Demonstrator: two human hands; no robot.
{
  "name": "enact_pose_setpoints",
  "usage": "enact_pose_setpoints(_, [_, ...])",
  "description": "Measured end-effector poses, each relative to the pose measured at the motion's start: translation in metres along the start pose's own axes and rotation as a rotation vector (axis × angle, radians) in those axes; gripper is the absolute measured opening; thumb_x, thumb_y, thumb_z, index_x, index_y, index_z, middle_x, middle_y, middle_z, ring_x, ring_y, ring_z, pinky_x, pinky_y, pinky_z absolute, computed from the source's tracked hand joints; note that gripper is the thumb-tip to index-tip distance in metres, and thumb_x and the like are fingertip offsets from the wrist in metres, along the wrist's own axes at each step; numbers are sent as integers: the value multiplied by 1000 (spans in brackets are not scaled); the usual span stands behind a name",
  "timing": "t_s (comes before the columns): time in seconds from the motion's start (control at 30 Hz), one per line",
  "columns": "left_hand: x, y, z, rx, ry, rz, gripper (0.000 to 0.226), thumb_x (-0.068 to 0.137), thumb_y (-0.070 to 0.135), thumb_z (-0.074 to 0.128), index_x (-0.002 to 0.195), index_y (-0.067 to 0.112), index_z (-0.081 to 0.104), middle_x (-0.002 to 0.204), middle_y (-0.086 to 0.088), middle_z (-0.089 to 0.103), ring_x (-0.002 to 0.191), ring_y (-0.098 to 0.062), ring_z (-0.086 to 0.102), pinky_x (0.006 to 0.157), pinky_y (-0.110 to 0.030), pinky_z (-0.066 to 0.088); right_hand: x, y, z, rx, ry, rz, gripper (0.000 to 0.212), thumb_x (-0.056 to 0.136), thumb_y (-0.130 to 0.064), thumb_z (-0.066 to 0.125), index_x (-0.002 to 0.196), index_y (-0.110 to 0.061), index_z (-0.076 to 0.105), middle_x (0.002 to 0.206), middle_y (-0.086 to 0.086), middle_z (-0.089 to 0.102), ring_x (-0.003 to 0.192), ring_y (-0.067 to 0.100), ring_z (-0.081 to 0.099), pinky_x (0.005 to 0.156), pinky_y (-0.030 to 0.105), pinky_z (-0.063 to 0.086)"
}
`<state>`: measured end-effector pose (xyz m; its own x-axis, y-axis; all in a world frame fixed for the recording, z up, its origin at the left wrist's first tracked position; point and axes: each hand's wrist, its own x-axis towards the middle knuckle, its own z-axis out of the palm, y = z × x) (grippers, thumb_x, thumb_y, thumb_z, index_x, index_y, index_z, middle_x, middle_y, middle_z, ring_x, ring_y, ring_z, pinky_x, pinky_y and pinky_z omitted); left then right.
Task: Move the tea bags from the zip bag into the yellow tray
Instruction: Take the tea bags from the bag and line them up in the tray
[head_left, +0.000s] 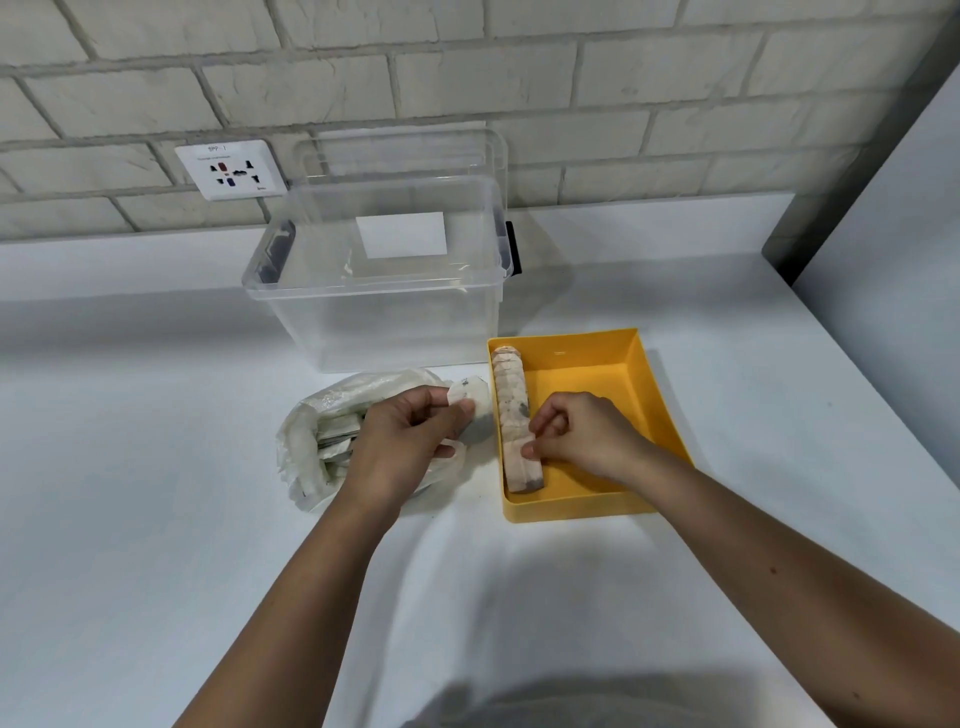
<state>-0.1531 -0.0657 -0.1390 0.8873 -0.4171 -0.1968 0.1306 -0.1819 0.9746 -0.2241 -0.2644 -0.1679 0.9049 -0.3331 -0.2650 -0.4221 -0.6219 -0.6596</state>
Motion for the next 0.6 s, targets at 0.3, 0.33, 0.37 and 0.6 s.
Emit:
enact_pose_setpoints(0.3, [0,11,17,94,-128,49,7,89,18,72,85,13,74,63,7,66,59,-5,58,60,-20,50,-26,-33,-34,336,-66,-159,17,73,-27,83,84,-18,74,72,-11,66,68,1,57,70,24,47])
enact_pose_setpoints(0.33, [-1,11,19,106,-137,54,7,89,18,72,84,14,74,62,8,66,57,-4,57,59,-19,49,-27,-33,-34,315,-45,-166,12,75,-26,82,79,-18,74,66,-13,64,63,0,54,66,22,46])
enact_pose_setpoints(0.37, [-1,10,20,122,-135,56,5,89,18,73,84,15,74,62,8,66,56,-4,57,58,-19,48,-28,-31,-34,280,-31,-161,11,76,-26,81,77,-19,73,63,-14,63,61,1,53,64,21,44])
enact_pose_setpoints(0.6, [-3,-4,12,347,-27,53,16,88,16,73,77,27,75,63,8,68,50,-1,59,49,-19,52,-26,-6,-23,38,-200,29,18,78,-31,80,85,-16,74,77,-8,69,76,10,60,72,26,46])
